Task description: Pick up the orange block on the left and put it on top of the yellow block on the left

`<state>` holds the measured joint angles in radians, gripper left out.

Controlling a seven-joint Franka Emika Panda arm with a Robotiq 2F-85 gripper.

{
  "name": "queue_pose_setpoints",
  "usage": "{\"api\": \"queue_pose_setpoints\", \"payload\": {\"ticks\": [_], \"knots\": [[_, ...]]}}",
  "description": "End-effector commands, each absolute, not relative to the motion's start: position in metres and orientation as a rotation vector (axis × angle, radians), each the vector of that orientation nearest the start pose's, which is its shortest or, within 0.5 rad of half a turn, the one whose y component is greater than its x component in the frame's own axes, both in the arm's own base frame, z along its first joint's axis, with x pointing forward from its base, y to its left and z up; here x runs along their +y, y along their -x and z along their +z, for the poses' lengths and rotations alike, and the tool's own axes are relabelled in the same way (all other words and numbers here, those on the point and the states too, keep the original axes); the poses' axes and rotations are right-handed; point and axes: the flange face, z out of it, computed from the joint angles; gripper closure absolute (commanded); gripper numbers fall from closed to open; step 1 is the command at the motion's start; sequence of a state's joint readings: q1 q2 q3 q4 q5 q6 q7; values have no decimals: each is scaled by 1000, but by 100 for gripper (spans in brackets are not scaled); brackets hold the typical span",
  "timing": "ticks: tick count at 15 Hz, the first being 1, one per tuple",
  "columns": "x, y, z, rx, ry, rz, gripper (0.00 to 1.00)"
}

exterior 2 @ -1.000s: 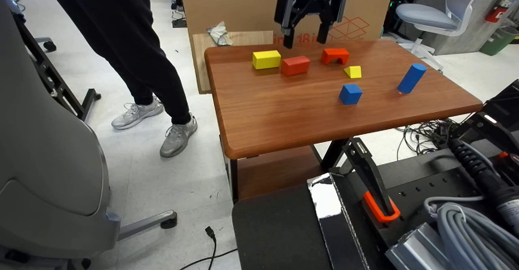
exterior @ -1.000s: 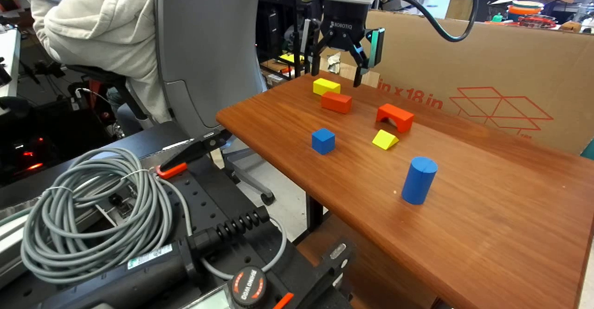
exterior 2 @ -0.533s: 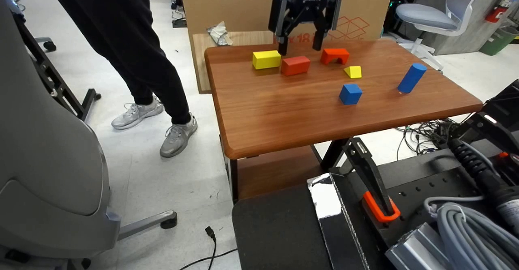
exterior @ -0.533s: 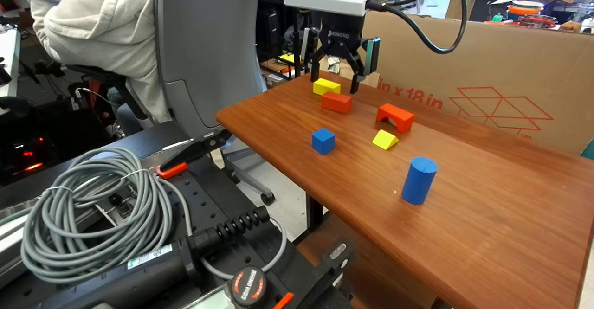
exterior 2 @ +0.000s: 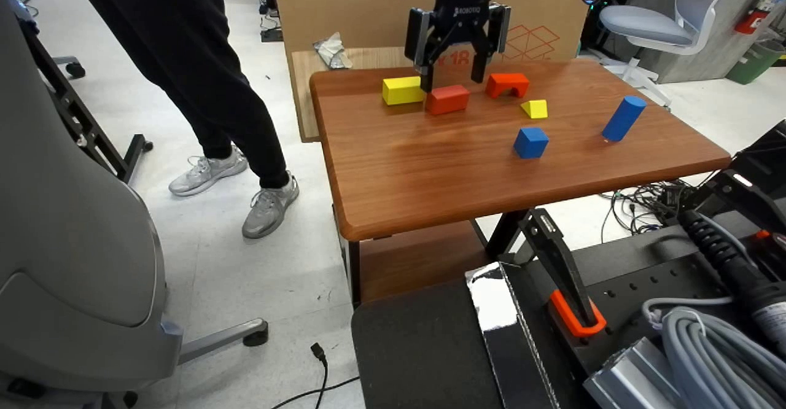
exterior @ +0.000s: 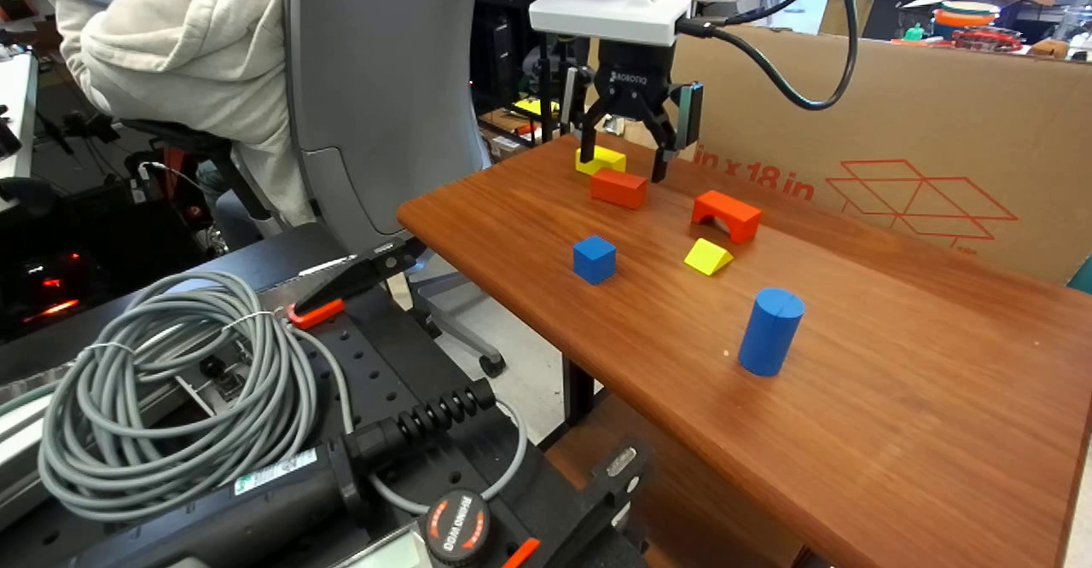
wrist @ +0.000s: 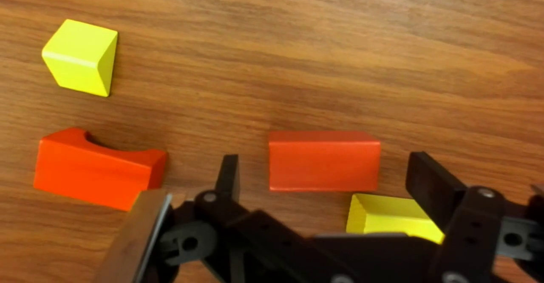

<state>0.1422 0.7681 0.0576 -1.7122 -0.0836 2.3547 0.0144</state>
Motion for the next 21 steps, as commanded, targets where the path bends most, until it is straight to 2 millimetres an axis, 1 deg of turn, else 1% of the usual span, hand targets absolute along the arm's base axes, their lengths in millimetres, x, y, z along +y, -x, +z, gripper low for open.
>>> {"api": "queue_pose_setpoints", "payload": {"ticks": [1, 3, 4, 8, 9, 11, 13, 15, 18, 21], "knots": [[131, -650, 128, -381, 3176, 205, 0], [134, -650, 126, -386, 3186, 207, 0], [135, -650, 125, -385, 3192, 209, 19], [138, -649, 125, -393, 3213, 203, 51], [139, -648, 127, -393, 3216, 196, 58], [138, -645, 132, -389, 3207, 204, 59], [138, -641, 142, -378, 3186, 195, 59], [140, -637, 157, -383, 3161, 177, 59], [148, -639, 180, -335, 3128, 148, 59], [161, -643, 201, -297, 3112, 111, 59]]}}
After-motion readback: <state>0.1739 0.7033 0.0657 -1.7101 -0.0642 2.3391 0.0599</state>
